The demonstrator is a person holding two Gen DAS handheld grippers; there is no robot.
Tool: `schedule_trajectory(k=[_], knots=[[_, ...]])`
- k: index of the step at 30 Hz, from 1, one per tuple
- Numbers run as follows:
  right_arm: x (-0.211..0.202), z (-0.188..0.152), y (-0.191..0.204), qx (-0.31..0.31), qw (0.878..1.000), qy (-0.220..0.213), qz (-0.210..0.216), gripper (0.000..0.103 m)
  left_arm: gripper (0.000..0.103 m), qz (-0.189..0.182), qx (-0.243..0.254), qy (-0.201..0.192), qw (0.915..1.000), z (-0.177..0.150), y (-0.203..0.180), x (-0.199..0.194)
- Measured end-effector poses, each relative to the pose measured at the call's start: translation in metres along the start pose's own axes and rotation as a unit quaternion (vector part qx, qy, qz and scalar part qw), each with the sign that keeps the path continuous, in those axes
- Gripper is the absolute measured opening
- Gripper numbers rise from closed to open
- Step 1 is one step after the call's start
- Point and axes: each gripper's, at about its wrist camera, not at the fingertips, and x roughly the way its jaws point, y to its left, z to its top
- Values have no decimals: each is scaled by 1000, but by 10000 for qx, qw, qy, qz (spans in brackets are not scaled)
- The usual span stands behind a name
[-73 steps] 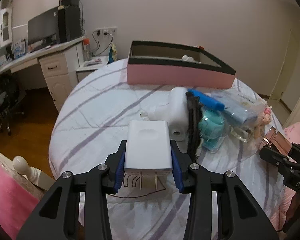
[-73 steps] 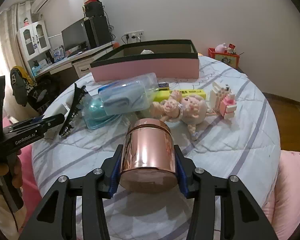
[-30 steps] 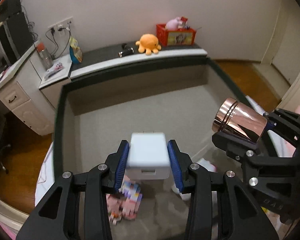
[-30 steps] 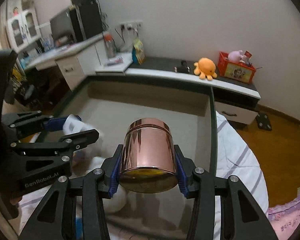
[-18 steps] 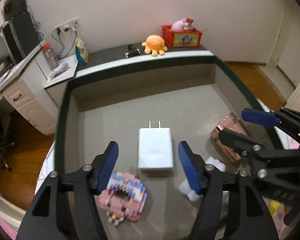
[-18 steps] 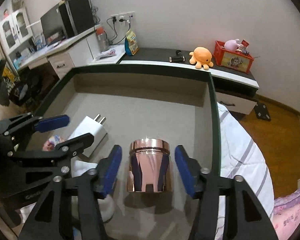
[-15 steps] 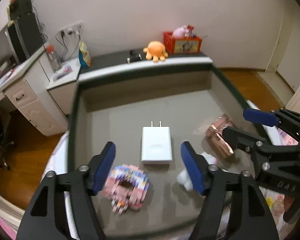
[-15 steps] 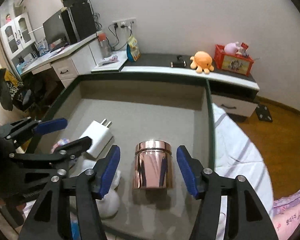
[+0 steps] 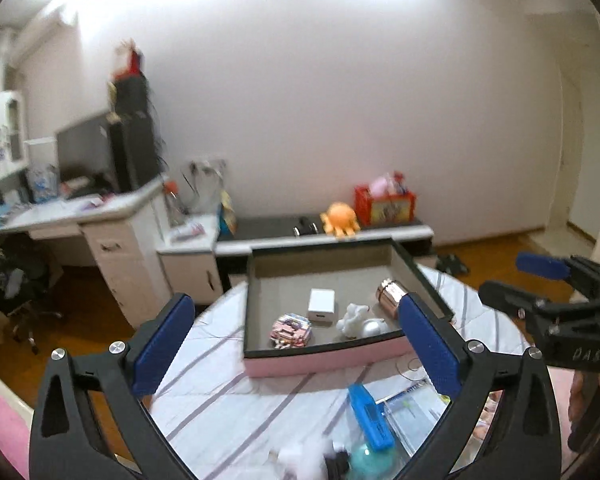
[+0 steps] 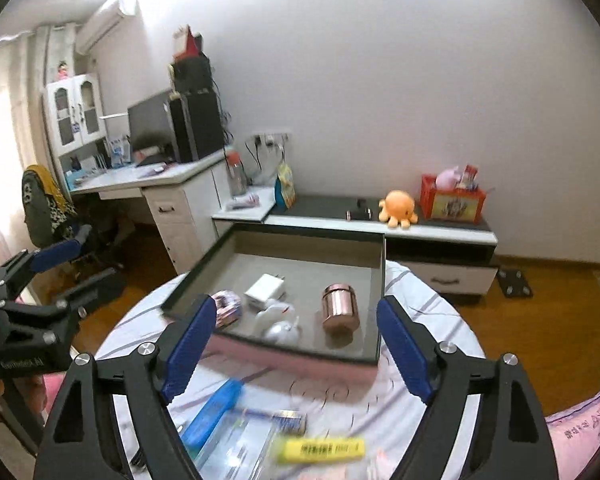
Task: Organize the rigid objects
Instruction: 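Withdraw both tools from the box back over the table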
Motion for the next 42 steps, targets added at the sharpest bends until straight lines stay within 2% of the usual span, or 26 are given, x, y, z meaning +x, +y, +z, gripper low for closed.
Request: schedule_trajectory(k=[2, 7, 9, 10, 13, 15, 19, 24, 33, 42], knots=[[-30, -11, 10, -38, 9996, -290, -24, 89, 103, 50, -11, -294, 9996, -7, -4, -33], [-86, -37, 34, -124, 9964, -825, -155, 90, 103, 240, -15, -793, 9966, -27, -14, -94], [-101, -44, 39, -139, 9945, -1003, -269, 93, 103, 400, 82, -879, 9953, -36, -20, -110], [-110, -49, 43, -130, 9930, -1108, -375, 103, 103, 452, 86, -934, 9946, -42, -23, -119], [-134, -64, 52, -200, 9864, -1502, -632, 103, 103, 267, 13, -925, 9954, -51, -26, -134], [-141, -68, 56, -194, 9857, -1515, -707, 103, 103, 187, -23, -952, 9953, -53, -26, -142], [-150, -75, 59, -133, 9850, -1555, -740, 103, 103, 471, 45, -1122, 9926, -54, -25, -159], [-158, -82, 59, -28, 9850, -1557, -743, 103, 103, 407, 10, -1217, 9917, -54, -25, -172], [-175, -96, 58, -4, 9844, -1562, -804, 103, 103, 336, 128, -1049, 9938, -58, -31, -168], [-169, -100, 49, 99, 9860, -1410, -880, 103, 103, 493, 173, -769, 9957, -66, -22, -153]])
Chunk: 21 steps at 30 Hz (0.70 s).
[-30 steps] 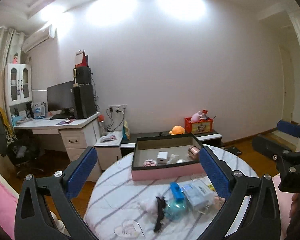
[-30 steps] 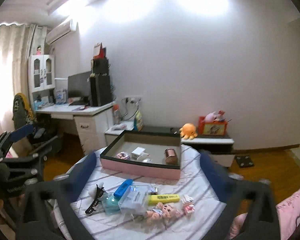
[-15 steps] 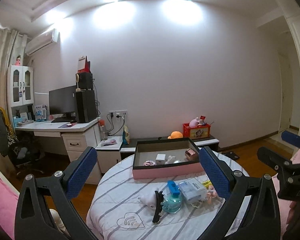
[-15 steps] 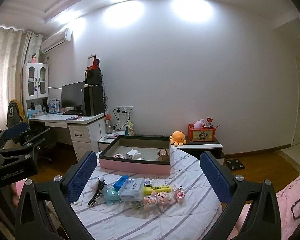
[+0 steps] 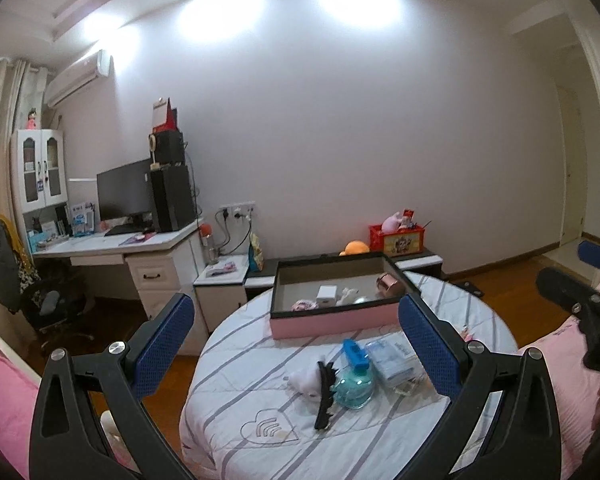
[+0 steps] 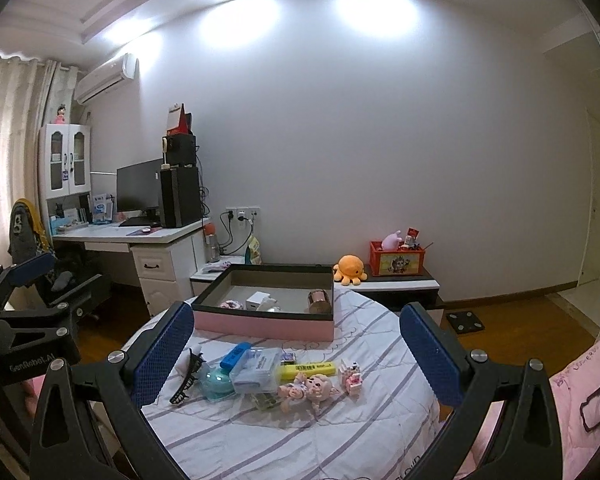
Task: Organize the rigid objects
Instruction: 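Withdraw both tools from the box back over the table, then grasp the black cable with the left tool while the right tool grasps the white block figure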
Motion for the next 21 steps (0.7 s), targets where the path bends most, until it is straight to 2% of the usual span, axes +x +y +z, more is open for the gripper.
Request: schedule_trajectory(k=[6, 12, 17, 21], knots=[[14, -9, -9, 107, 9996, 240, -75, 103, 103, 193, -56, 297, 9994, -13, 14, 19], [38, -24, -20, 212, 9979, 606, -117, 103, 103, 86, -98, 790, 9968, -38, 23, 49], [63, -44, -33, 344, 9937, 1060, -154, 103, 103, -215, -3, 1568, 9874, -78, 18, 92], [82, -58, -38, 366, 9897, 1377, -161, 103, 103, -392, 15, 2025, 9785, -103, 10, 121]])
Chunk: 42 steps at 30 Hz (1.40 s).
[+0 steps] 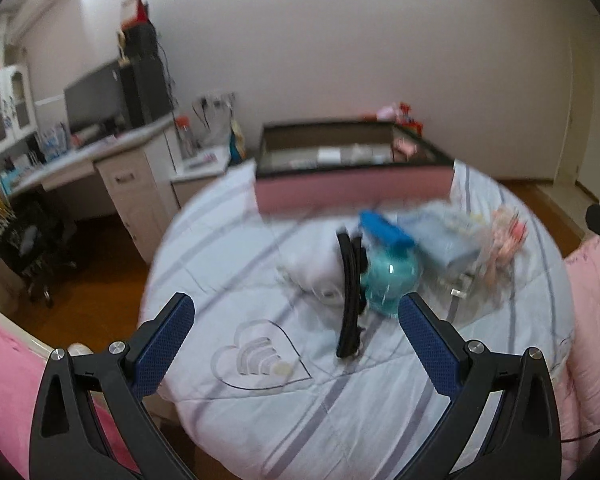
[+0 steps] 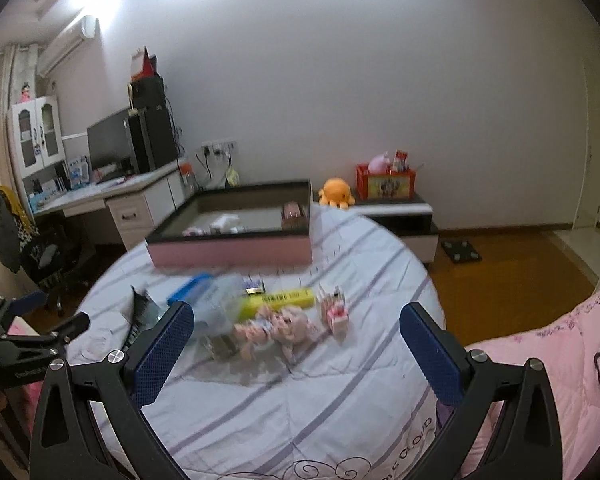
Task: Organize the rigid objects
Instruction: 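Grasp the black cable with the left tool while the right tool grasps the white block figure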
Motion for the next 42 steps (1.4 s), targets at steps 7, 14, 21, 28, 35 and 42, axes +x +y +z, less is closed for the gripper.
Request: schedule_trajectory(k=[7, 14, 21, 28, 35, 42], knots=[[32, -8, -10, 47, 9992, 398, -58, 103, 94, -252, 53, 468, 9986, -6, -7, 42], [49, -12, -15, 75, 9981, 599, -86, 103, 37, -627, 103, 831, 9945, -7, -14, 69], [59, -16, -24, 124, 9971, 726, -188, 103, 16, -1089, 240, 609, 9919, -6, -22, 53], [84, -10, -43, 259, 9963, 768, -283, 103, 16, -1278, 192, 640, 9896, -13, -17, 40], [119, 2, -51, 342, 9957, 863, 4, 102, 16, -1208, 111, 720, 9900, -24, -3, 33], [149, 0, -55, 290, 9904, 1304, 349, 52, 16, -1030, -101, 836, 9911, -32, 15, 34]])
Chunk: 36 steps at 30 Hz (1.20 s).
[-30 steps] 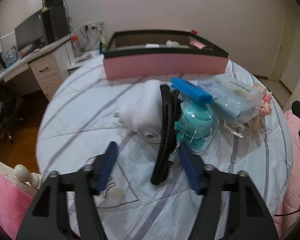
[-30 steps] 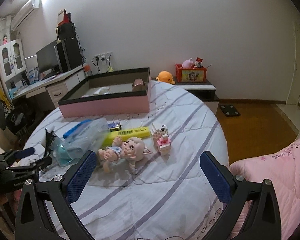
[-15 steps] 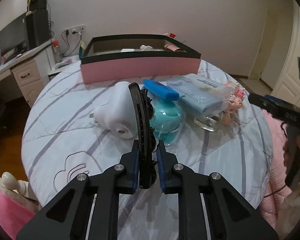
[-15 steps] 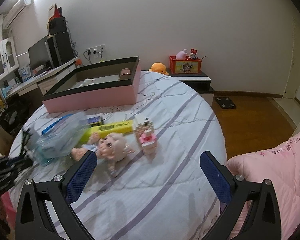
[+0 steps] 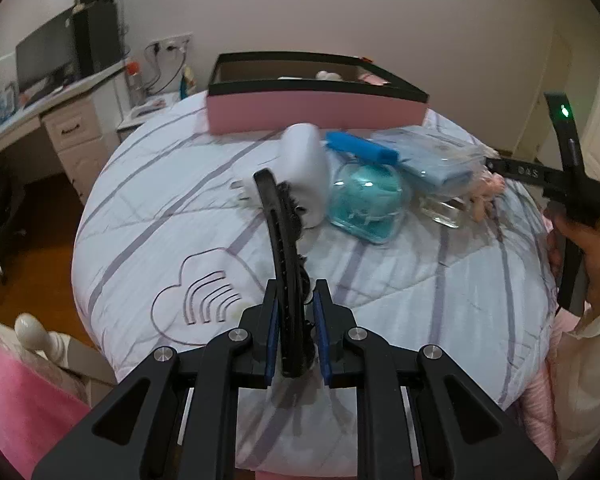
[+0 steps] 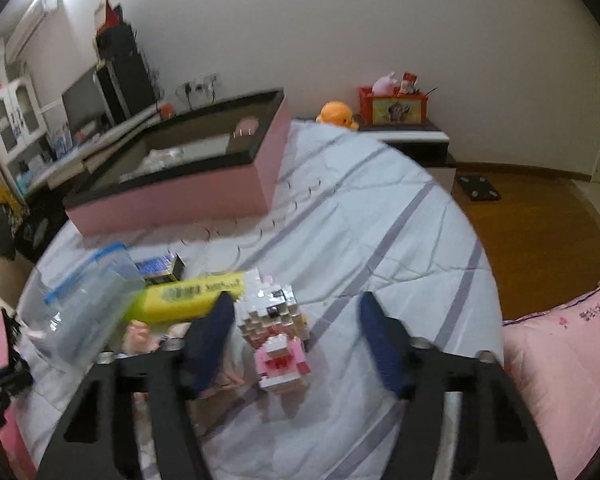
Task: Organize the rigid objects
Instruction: 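Grasp the black cable with the left tool while the right tool grasps the white block figure, then carry the cable and block figure into the pink box and release both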
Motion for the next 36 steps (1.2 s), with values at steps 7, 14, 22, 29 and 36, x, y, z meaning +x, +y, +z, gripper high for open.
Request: schedule_trajectory(k=[7, 14, 22, 29, 36], knots=[[-11, -11, 3, -189, 9998, 10, 62, 31, 22, -95, -246, -23, 9996, 7, 7, 13], [-16, -18, 1, -168, 9999, -32, 10, 30, 18, 69, -186, -190, 9996, 12, 2, 23], [-23, -21, 4, -195, 9996, -185, -41, 29, 16, 186, -191, -359, 9990, 10, 0, 14], [-51, -22, 11, -193, 9987, -471, 74, 29, 16, 234, -103, -699, 9972, 16, -8, -14], [-106, -15, 47, -454, 9917, -1143, 364, 29, 16, 343, 130, -1347, 9902, 37, -30, -60]])
